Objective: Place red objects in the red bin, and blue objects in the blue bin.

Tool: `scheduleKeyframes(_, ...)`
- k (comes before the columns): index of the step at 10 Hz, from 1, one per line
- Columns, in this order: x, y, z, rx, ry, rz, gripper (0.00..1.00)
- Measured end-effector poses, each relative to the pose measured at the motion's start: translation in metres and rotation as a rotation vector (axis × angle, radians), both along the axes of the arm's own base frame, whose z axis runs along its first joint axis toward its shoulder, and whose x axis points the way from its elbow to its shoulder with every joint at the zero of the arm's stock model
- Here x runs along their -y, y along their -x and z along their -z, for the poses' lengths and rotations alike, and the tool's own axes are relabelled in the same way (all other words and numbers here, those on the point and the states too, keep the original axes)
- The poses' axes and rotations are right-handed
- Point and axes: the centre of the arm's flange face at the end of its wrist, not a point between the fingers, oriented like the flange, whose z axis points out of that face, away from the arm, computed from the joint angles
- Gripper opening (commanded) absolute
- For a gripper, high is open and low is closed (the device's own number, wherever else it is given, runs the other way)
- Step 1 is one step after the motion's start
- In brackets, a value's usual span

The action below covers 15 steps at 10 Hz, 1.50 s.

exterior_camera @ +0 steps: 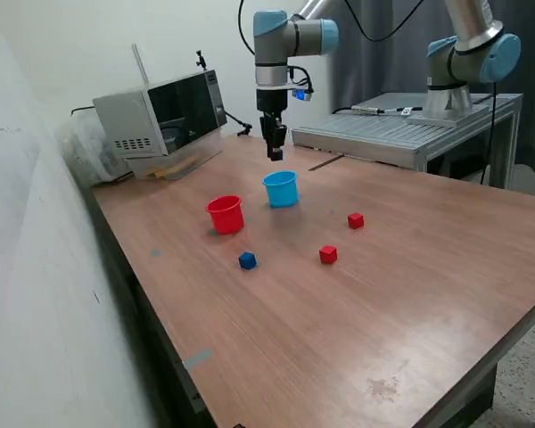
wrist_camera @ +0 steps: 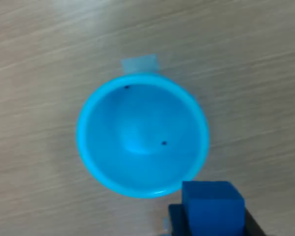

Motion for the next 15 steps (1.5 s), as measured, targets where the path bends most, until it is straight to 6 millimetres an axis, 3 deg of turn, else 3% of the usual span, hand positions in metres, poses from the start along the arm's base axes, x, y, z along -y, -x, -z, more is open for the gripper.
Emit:
scheduleKeyframes(3,-0.022,0.002,0.015,0.026,0.002,0.028,0.0)
scheduleKeyframes(4,-0.026,0.003,0.026,0.045,0.004,0.032,1.0)
scheduleKeyframes(7,-0.038,0.007,0.039,0.069,-0.006,0.047,1.0)
scheduleKeyframes(10,-0.04,0.016,0.029,0.055,-0.024,0.024,1.0)
scheduleKeyframes(12,-0.014,0.035,0.007,0.039,-0.039,-0.078,1.0)
scheduleKeyframes(15,0.047,0.069,-0.044,-0.025,-0.072,-0.259,1.0)
